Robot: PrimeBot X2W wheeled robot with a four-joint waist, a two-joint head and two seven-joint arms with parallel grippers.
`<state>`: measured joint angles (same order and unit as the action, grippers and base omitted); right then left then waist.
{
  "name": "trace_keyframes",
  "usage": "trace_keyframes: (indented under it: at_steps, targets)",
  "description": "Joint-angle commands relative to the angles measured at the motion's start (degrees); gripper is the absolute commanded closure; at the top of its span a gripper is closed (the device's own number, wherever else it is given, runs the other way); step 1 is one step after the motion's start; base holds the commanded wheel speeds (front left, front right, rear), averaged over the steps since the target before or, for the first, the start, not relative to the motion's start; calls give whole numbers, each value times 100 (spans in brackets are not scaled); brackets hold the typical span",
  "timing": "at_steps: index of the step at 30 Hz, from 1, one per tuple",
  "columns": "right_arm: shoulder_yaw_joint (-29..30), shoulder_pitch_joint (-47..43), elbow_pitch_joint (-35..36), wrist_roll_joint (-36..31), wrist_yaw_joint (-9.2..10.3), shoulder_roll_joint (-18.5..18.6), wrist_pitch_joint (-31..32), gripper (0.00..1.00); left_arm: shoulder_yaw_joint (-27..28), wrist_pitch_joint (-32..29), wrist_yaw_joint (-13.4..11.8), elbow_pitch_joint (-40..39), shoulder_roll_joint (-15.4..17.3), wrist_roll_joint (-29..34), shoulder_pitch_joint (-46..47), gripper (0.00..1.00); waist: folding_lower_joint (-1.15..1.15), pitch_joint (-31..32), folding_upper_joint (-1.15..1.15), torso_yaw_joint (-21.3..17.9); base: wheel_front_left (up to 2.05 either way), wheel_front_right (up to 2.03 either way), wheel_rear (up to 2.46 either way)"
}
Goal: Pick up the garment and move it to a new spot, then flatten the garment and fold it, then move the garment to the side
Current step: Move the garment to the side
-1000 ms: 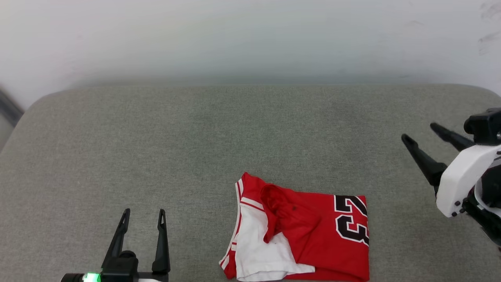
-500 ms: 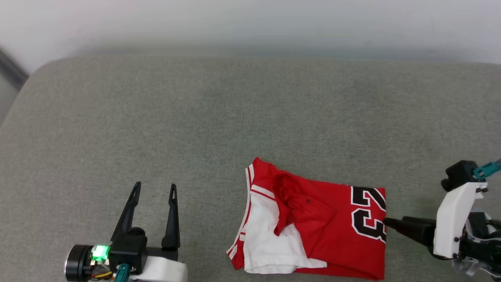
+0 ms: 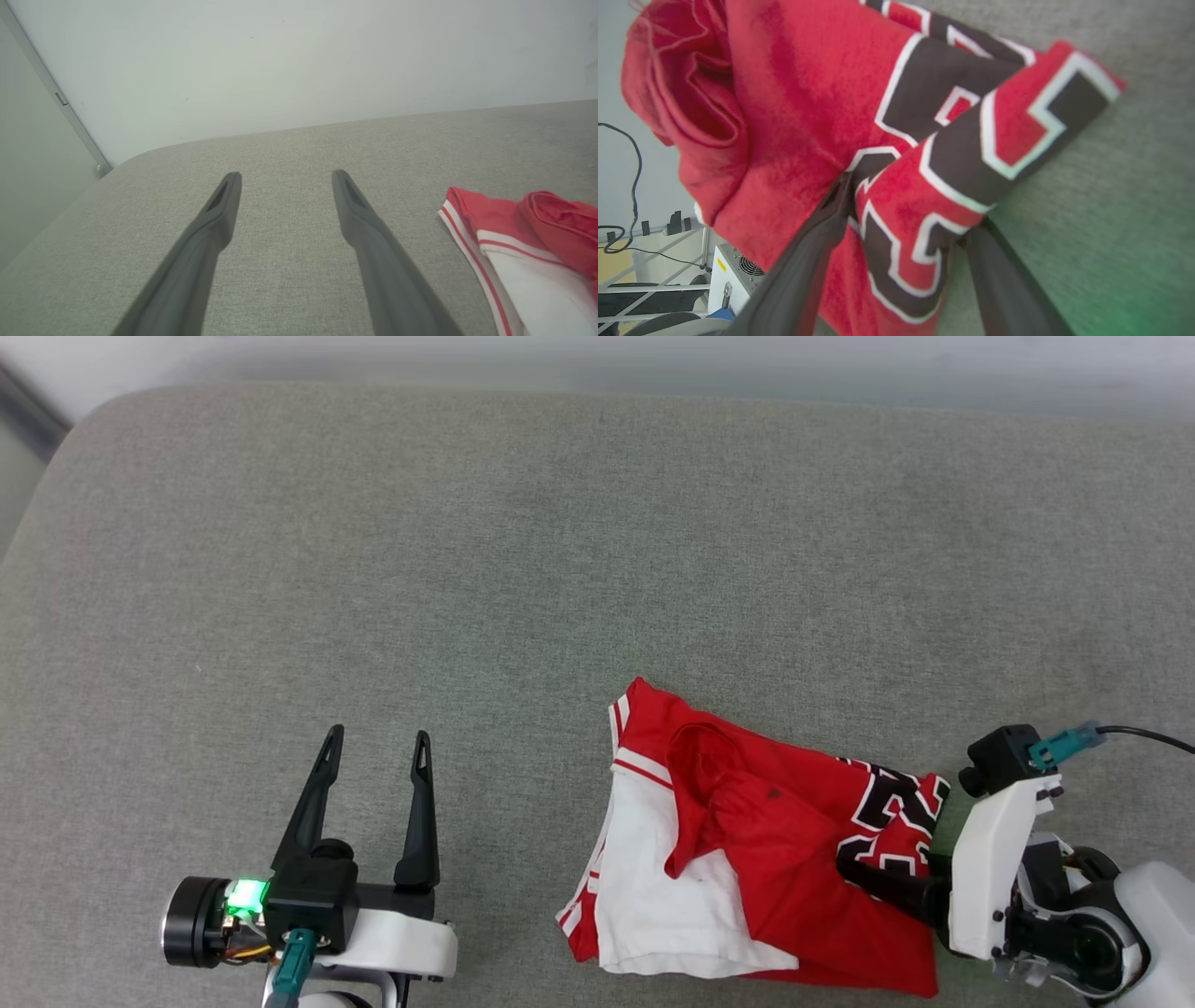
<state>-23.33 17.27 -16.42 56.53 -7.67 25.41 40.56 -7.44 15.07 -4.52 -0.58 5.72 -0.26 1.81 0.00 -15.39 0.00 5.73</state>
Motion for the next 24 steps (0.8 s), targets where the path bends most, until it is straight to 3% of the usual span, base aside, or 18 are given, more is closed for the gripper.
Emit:
trace_keyframes:
  at_steps: [1,2,3,14,24]
  targets:
    - [-382,-195,-344,-124,35,-172,-72,36,-7,12,4,11,-10,-12,96,0,0,3,0,9,0,0,0]
    - [-461,-154,-361,-139,40,-142,-175,95,-9,12,-2,20,-13,-12,94,0,0,12,0,13,0,0,0]
    - [-550,-104,-344,-166,40,-95,-264,100,-9,12,-11,31,-16,-14,84,0,0,28,0,13,0,0,0]
    - [-1275,618,471,-485,21,907,-1319,100,109,12,-95,88,-36,-63,-272,0,0,611,0,-318,0,0,0]
    - [-1838,1472,1668,-1012,22,1978,-1216,100,278,12,-115,-28,-57,-94,-512,0,0,725,0,-1221,0,0,0]
